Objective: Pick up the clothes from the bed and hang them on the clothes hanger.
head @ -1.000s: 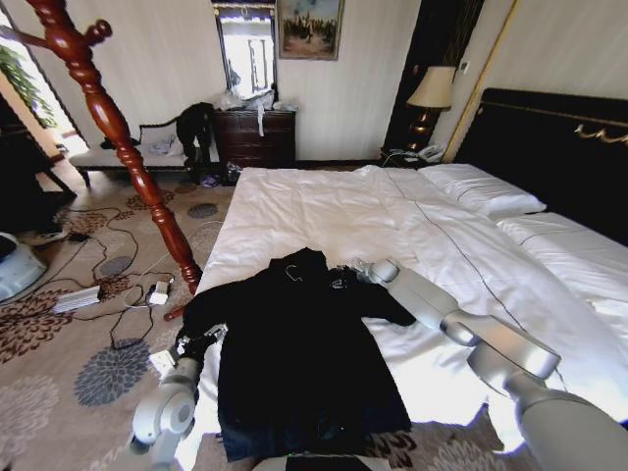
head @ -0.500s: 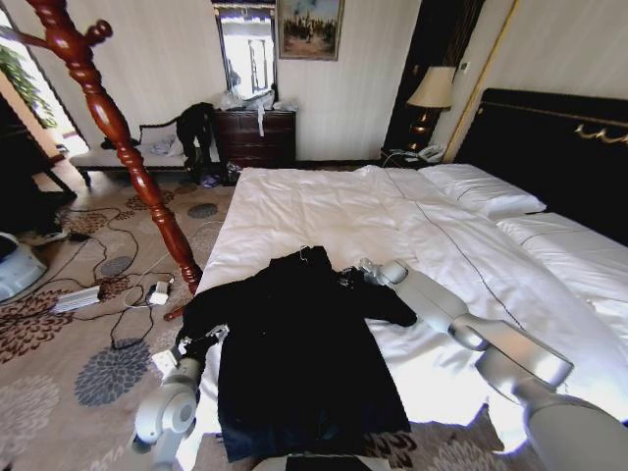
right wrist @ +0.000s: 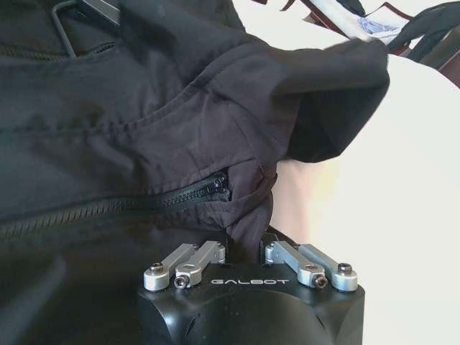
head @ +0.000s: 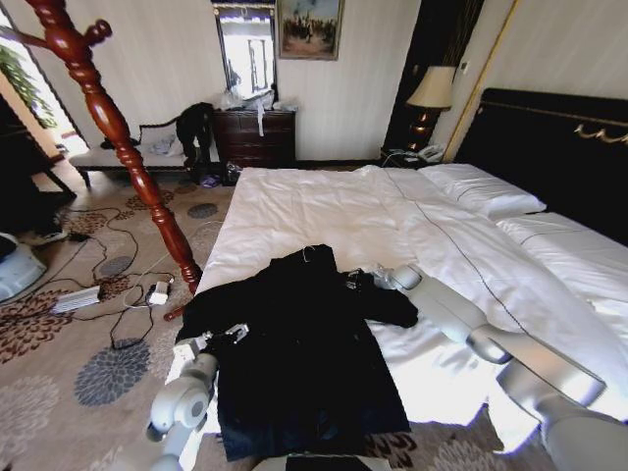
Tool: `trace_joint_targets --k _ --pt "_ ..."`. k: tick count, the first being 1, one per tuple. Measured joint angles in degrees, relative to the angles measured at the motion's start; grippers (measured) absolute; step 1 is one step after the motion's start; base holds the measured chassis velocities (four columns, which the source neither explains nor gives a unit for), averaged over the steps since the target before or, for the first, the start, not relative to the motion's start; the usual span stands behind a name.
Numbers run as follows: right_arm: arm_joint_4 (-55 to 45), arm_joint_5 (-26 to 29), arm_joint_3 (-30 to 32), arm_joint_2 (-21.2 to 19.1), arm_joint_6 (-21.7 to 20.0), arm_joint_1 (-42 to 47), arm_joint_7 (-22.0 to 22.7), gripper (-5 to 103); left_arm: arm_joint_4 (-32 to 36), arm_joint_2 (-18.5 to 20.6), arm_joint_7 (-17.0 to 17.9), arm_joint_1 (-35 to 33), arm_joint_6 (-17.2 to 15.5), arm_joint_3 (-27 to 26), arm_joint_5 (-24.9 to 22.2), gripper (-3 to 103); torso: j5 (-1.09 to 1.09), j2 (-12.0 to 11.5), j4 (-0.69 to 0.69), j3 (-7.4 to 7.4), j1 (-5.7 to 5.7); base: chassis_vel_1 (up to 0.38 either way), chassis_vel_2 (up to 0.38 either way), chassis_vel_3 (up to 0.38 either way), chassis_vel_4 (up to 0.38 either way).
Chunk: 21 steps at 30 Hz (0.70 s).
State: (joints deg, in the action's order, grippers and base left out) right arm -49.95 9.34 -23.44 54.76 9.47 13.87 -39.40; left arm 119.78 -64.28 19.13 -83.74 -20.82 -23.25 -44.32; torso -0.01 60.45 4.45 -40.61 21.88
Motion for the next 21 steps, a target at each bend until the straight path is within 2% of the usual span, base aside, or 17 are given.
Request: trace_joint_targets --k 3,6,7,9,10,12,13,14,15,18,19,21 --pt "0.1 -1.52 0.44 -0.66 1.17 0.67 0.77 15 -0.33 0.09 -0.07 0.12 0.0 0.33 0.02 100 0.0 0.0 -0.01 0.0 0.0 0.0 0.0 0.0 0.0" --pt "-0.32 -2.18 0.67 -1.82 1.59 1.18 1.58 31 -0.38 0.23 -0.14 0.14 0.02 0.41 -0.04 100 0.01 0.0 0.06 0.0 0.0 0.0 0.0 0.0 0.0" --pt "-0.32 -2.18 0.67 -1.82 1.59 1.18 1.58 31 -0.38 0.23 -0.14 0.14 0.02 0.41 -0.04 100 0.01 0.0 0.06 0.0 0.0 0.0 0.0 0.0 0.0" --pt "-1.24 -1.13 0.84 -2.4 1.06 1.21 2.05 42 -0.11 0.56 -0.2 0.33 0.09 0.39 -0.5 100 0.01 0.0 0.02 0.0 0.0 0.0 0.0 0.0 0.0" --pt "-1.45 -0.61 0.86 -2.52 0.92 1.21 2.1 42 -0.03 0.65 -0.21 0.39 0.1 0.35 -0.57 100 0.0 0.0 0.01 0.0 0.0 0.0 0.0 0.0 0.0" --pt "-2.45 1.36 0.86 -3.02 0.57 1.2 2.11 53 0.22 1.06 -0.21 0.53 0.11 0.12 -0.76 100 0.01 0.0 0.0 0.0 0.0 0.0 0.0 0.0 0.0" --pt "-2.45 1.36 0.86 -3.02 0.57 1.2 2.11 53 0.22 1.06 -0.21 0.53 0.11 0.12 -0.76 100 0.01 0.0 0.0 0.0 0.0 0.0 0.0 0.0 0.0" --pt "-3.31 2.73 0.9 -3.5 0.43 1.27 2.1 59 0.43 1.34 -0.21 0.55 0.12 -0.06 -0.91 100 0.01 0.0 -0.01 0.0 0.0 0.0 0.0 0.0 0.0" --pt "-4.77 4.47 1.11 -4.27 0.23 1.62 2.07 59 0.65 1.61 -0.21 0.54 0.14 -0.27 -1.15 100 0.01 0.0 -0.01 0.0 0.0 0.0 0.0 0.0 0.0" --pt "-13.02 10.64 2.65 -7.58 -0.47 4.57 2.17 74 1.4 2.76 -0.23 0.89 0.3 -0.94 -2.53 100 0.01 0.0 -0.01 0.0 0.0 0.0 0.0 0.0 0.0" --pt "-13.02 10.64 2.65 -7.58 -0.47 4.57 2.17 74 1.4 2.76 -0.23 0.89 0.3 -0.94 -2.53 100 0.01 0.0 -0.01 0.0 0.0 0.0 0.0 0.0 0.0" --pt "-21.15 14.41 4.84 -10.45 -0.64 8.58 5.32 86 2.19 4.02 -0.23 2.43 0.55 -1.11 -4.71 100 0.01 0.0 0.01 0.0 0.0 0.0 0.0 0.0 0.0"
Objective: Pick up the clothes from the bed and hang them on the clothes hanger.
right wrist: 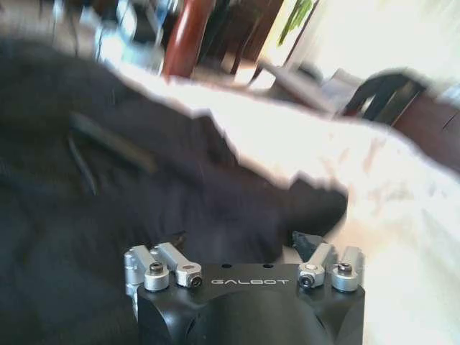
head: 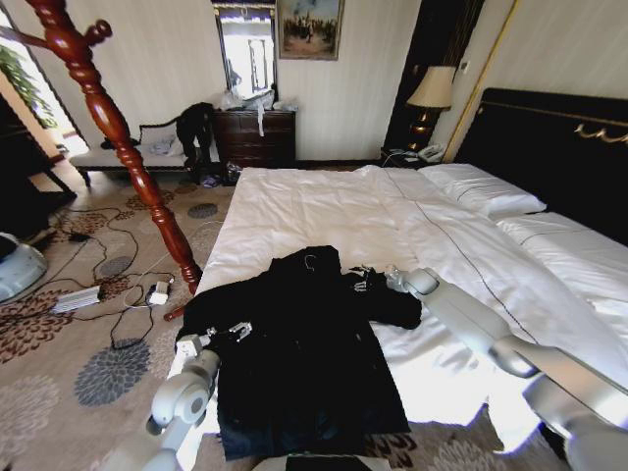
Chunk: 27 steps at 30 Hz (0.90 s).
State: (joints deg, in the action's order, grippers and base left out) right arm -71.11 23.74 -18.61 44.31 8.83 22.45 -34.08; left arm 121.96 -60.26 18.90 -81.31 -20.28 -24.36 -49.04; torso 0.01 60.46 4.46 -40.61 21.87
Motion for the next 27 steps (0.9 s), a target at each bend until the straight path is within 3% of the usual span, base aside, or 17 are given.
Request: trace_joint_targets --k 1,3,4,7,8,9,12,13,17,24,27 --pt "-3.23 1.3 1.01 -0.94 -0.05 1.66 2.73 86 0.22 0.67 0.0 1.1 0.22 0.02 -0.9 100 0.0 0.0 0.03 0.0 0.0 0.0 0.0 0.0 0.0" --pt "-8.97 4.35 2.57 -1.14 -0.32 3.85 11.84 96 0.42 1.83 0.14 2.9 0.64 -0.25 -1.9 100 0.03 0.01 0.1 0.01 -0.01 0.0 0.0 0.0 0.0" --pt "-8.97 4.35 2.57 -1.14 -0.32 3.85 11.84 96 0.42 1.83 0.14 2.9 0.64 -0.25 -1.9 100 0.03 0.01 0.1 0.01 -0.01 0.0 0.0 0.0 0.0" --pt "-15.09 8.92 2.7 1.42 -1.14 5.17 25.98 99 -2.51 4.06 2.18 8.06 0.34 0.88 -3.55 100 -0.03 0.0 -0.11 0.0 0.0 0.0 0.0 0.0 0.0" --pt "-16.52 10.18 2.86 2.26 -1.19 5.53 29.86 100 -4.18 4.67 2.82 11.09 -0.18 2.23 -4.55 100 0.06 0.0 -0.09 -0.01 0.0 0.0 0.0 0.0 0.0" --pt "-16.52 10.18 2.86 2.26 -1.19 5.53 29.86 100 -4.18 4.67 2.82 11.09 -0.18 2.23 -4.55 100 0.06 0.0 -0.09 -0.01 0.0 0.0 0.0 0.0 0.0" --pt "-20.27 13.47 4.18 4.89 -1.62 6.47 39.06 100 -9.83 5.08 4.93 21.66 -1.91 8.15 -9.2 100 -0.01 0.0 0.01 -0.01 0.0 0.0 0.0 0.0 0.0" --pt "-20.27 13.47 4.18 4.89 -1.62 6.47 39.06 100 -9.83 5.08 4.93 21.66 -1.91 8.15 -9.2 100 -0.01 0.0 0.01 -0.01 0.0 0.0 0.0 0.0 0.0" --pt "-21.91 15.86 6.87 7.38 -0.79 7.91 46.88 100 -20.19 2.27 5.35 33.94 -2.38 17.71 -9.76 100 -0.01 0.0 0.01 -0.02 0.03 0.0 0.0 0.0 0.0" --pt "-21.94 15.05 8.7 7.87 -0.36 9.22 49.45 100 -29.05 -3.04 6.63 41.11 -2.62 24.98 -6.74 100 0.0 -0.01 0.01 -0.02 0.02 0.0 0.0 0.0 0.0" --pt "-22.08 14.87 9.84 7.9 -0.52 9.91 49.82 100 -32.85 -7.09 10.24 45.04 -4.02 28.01 -6.15 100 -0.02 0.0 0.0 -0.01 0.02 0.0 0.0 0.0 0.0"
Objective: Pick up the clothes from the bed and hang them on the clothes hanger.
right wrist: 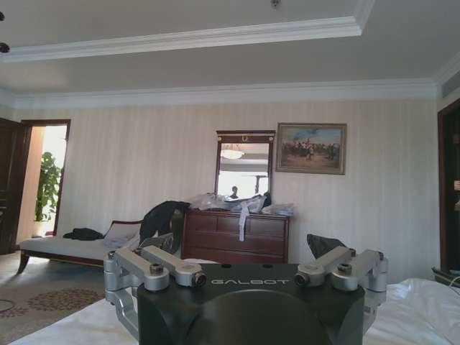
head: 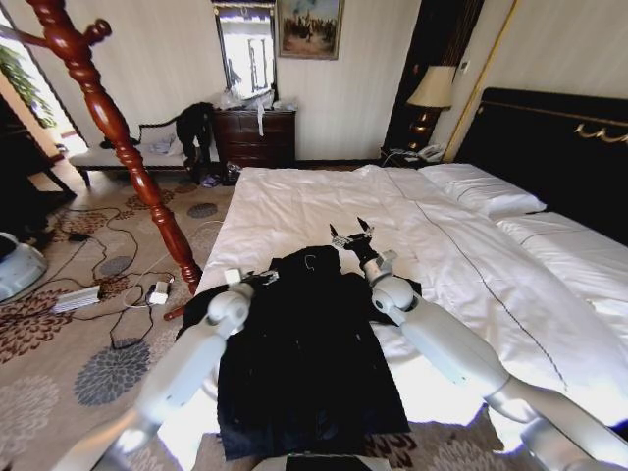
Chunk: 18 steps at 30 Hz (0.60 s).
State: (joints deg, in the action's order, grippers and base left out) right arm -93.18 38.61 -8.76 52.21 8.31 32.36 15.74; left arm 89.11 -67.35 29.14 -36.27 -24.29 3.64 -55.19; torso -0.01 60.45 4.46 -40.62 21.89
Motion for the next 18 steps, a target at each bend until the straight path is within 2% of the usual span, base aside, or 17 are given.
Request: trace_joint_targets --k 1,2,4,7,9,12,17,18 --pt "-0.03 -0.02 0.31 0.05 -0.12 0.19 0.1 100 -0.94 -1.32 1.48 1.09 -0.77 1.01 -0.02 100 0.01 0.0 0.01 0.0 0.0 0.0 0.0 0.0 0.0" --pt "-0.03 -0.02 0.31 0.05 -0.12 0.19 0.1 100 -0.94 -1.32 1.48 1.09 -0.77 1.01 -0.02 100 0.01 0.0 0.01 0.0 0.0 0.0 0.0 0.0 0.0" --pt "-0.16 -0.13 1.02 0.08 -0.28 0.7 0.15 100 -2.69 -4.09 6.01 3.03 -3.42 2.98 -0.14 100 -0.02 0.0 0.01 0.0 0.0 0.0 0.0 0.0 0.0" --pt "-0.46 -0.68 1.92 -0.04 -0.36 1.7 0.1 100 -4.91 -7.66 11.32 4.48 -5.73 5.07 -0.31 100 0.0 0.0 0.0 0.0 -0.01 0.0 0.0 0.0 0.0" --pt "-0.48 -1.01 2.12 -0.05 -0.37 2.0 0.04 100 -5.77 -8.9 12.67 4.87 -6.05 5.68 -0.23 102 0.0 0.0 -0.01 0.0 -0.01 0.0 0.0 0.0 0.0" --pt "-0.4 -2.27 2.82 -0.08 -0.36 2.94 -0.24 100 -9.29 -12.38 15.86 6.05 -6.47 6.61 0.96 99 0.0 0.0 0.02 0.0 -0.01 0.0 0.0 0.0 0.0" --pt "-0.48 -3.08 3.5 0.04 -0.21 3.83 -0.42 100 -12.98 -14.63 18.38 6.68 -6.74 6.69 2.9 96 0.01 0.0 0.01 0.0 -0.01 0.0 0.0 0.0 0.0" --pt "-0.69 -3.21 3.66 0.06 -0.18 4.08 -0.46 100 -13.84 -15.06 19.08 6.7 -6.84 6.58 3.0 93 0.01 0.0 0.0 0.0 -0.01 0.0 0.0 0.0 0.0"
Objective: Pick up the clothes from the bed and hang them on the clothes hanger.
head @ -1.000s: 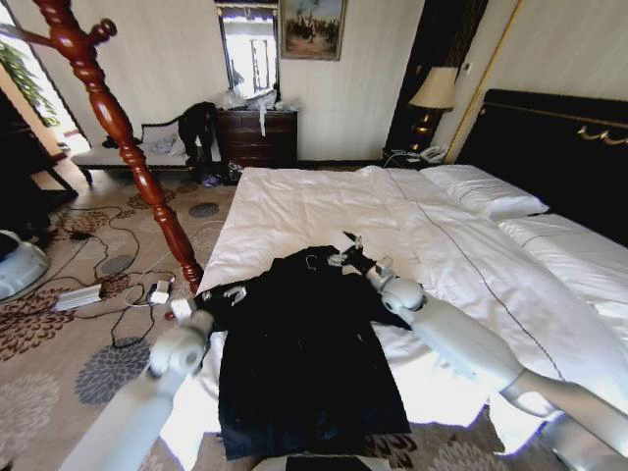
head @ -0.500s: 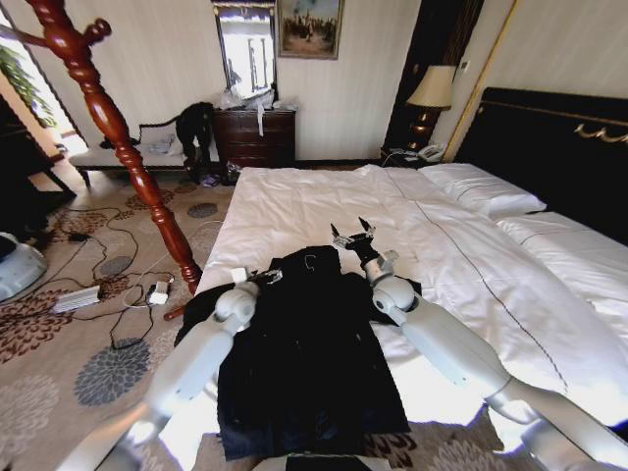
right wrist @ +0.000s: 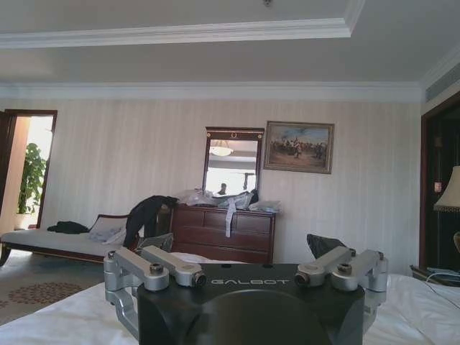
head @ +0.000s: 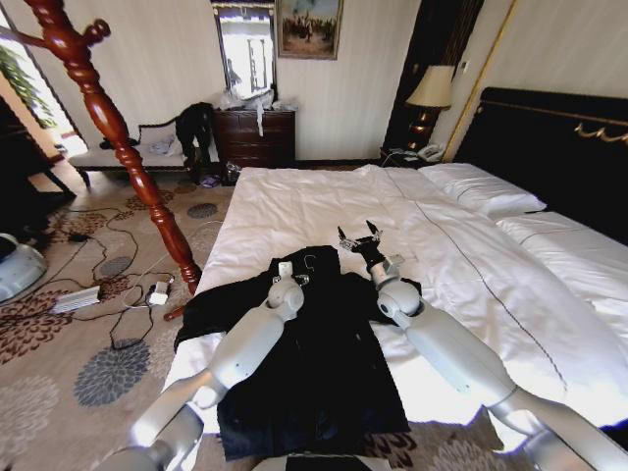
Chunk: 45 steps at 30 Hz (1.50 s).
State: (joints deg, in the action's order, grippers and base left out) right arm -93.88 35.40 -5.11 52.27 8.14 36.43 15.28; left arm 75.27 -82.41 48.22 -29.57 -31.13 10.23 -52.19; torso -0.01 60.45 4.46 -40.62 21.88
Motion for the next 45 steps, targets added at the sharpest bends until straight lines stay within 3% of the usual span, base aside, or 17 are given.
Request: trace_joint_targets --k 1,4,6,7,10,14,15,22,25,26,27,28,31,32,35,40,45 --pt "-0.3 -0.09 0.14 0.0 0.02 0.27 -0.04 100 -0.6 -0.27 0.46 0.0 -0.02 -0.12 0.03 93 0.0 0.0 0.0 0.0 0.0 0.0 0.0 0.0 0.0" --pt "-1.22 -0.26 0.25 -0.12 0.08 0.92 -0.1 100 -1.62 -0.55 0.79 -0.16 0.19 -0.5 0.08 77 0.0 0.0 0.0 0.0 0.0 0.0 0.0 0.0 0.0" --pt "-1.38 -0.31 0.26 -0.15 0.09 1.01 -0.12 100 -1.64 -0.54 0.79 -0.28 0.27 -0.57 0.07 77 0.0 0.0 0.0 0.0 0.0 0.0 0.0 0.0 0.0" --pt "-1.64 -0.45 0.25 -0.2 0.13 1.14 -0.13 100 -1.47 -0.38 0.78 -0.56 0.48 -0.73 0.0 66 0.01 0.0 0.0 0.01 0.0 0.0 0.0 0.0 0.0" --pt "-1.8 -0.58 0.11 -0.2 0.24 1.18 -0.15 100 -0.9 -0.05 0.73 -1.0 0.78 -1.05 -0.18 61 0.01 0.0 0.01 0.0 0.0 0.0 0.0 0.0 0.0" --pt "-1.99 -0.2 -1.01 0.25 0.78 1.15 -0.19 100 1.0 1.72 -0.26 -2.05 2.38 -2.29 -0.35 40 0.02 0.0 0.01 0.0 0.0 0.0 0.0 0.0 0.0" --pt "-1.99 -0.2 -1.01 0.25 0.78 1.15 -0.19 100 1.0 1.72 -0.26 -2.05 2.38 -2.29 -0.35 40 0.02 0.0 0.01 0.0 0.0 0.0 0.0 0.0 0.0" --pt "-2.88 7.92 -4.2 2.38 -0.42 0.67 0.37 100 5.61 6.85 -0.83 -3.11 2.92 -3.57 -3.07 13 0.02 0.0 0.0 0.0 0.0 0.0 0.0 0.0 0.0" --pt "-3.94 12.72 -5.51 3.15 -4.34 0.57 1.86 100 7.01 8.82 -1.21 -3.8 2.99 -4.4 -3.62 13 0.03 0.0 -0.01 0.0 0.0 0.0 0.0 0.0 0.0" --pt "-4.76 15.26 -6.06 3.4 -7.4 0.54 3.23 100 7.52 9.59 -1.44 -4.12 3.13 -4.82 -3.75 3 0.02 0.0 -0.01 0.0 0.0 0.0 0.0 0.0 0.0" --pt "-5.78 18.5 -6.68 3.87 -11.13 0.3 5.56 100 8.2 10.51 -1.86 -4.49 3.29 -5.22 -3.85 1 0.03 0.01 0.01 0.0 0.0 0.0 0.0 0.0 0.0" --pt "-5.78 18.5 -6.68 3.87 -11.13 0.3 5.56 100 8.2 10.51 -1.86 -4.49 3.29 -5.22 -3.85 1 0.03 0.01 0.01 0.0 0.0 0.0 0.0 0.0 0.0" --pt "-7.65 29.5 -7.97 6.25 -19.86 -1.61 12.37 100 10.87 13.4 -3.08 -5.91 3.43 -5.91 -4.34 0 0.04 0.01 0.0 0.0 0.0 0.0 0.0 0.0 0.0" --pt "-7.65 29.5 -7.97 6.25 -19.86 -1.61 12.37 100 10.87 13.4 -3.08 -5.91 3.43 -5.91 -4.34 0 0.04 0.01 0.0 0.0 0.0 0.0 0.0 0.0 0.0" --pt "-7.94 39.94 -8.56 9.31 -26.94 -3.6 19.51 100 12.93 15.29 -4.22 -7.14 3.65 -6.41 -4.73 0 0.03 0.01 0.0 0.0 0.0 0.0 0.0 0.0 0.0" --pt "-4.42 43.83 -10.25 14.34 -32.28 -5.78 24.52 100 14.37 16.64 -6.23 -7.96 4.78 -7.41 -4.72 0 0.03 0.01 0.0 0.0 0.0 0.0 0.0 0.0 0.0" --pt "-0.06 49.17 -11.27 20.29 -33.06 -7.86 29.06 100 16.17 17.72 -8.08 -8.13 5.49 -8.66 -5.96 0 0.01 0.01 0.0 0.0 0.0 0.0 0.0 0.0 0.0"
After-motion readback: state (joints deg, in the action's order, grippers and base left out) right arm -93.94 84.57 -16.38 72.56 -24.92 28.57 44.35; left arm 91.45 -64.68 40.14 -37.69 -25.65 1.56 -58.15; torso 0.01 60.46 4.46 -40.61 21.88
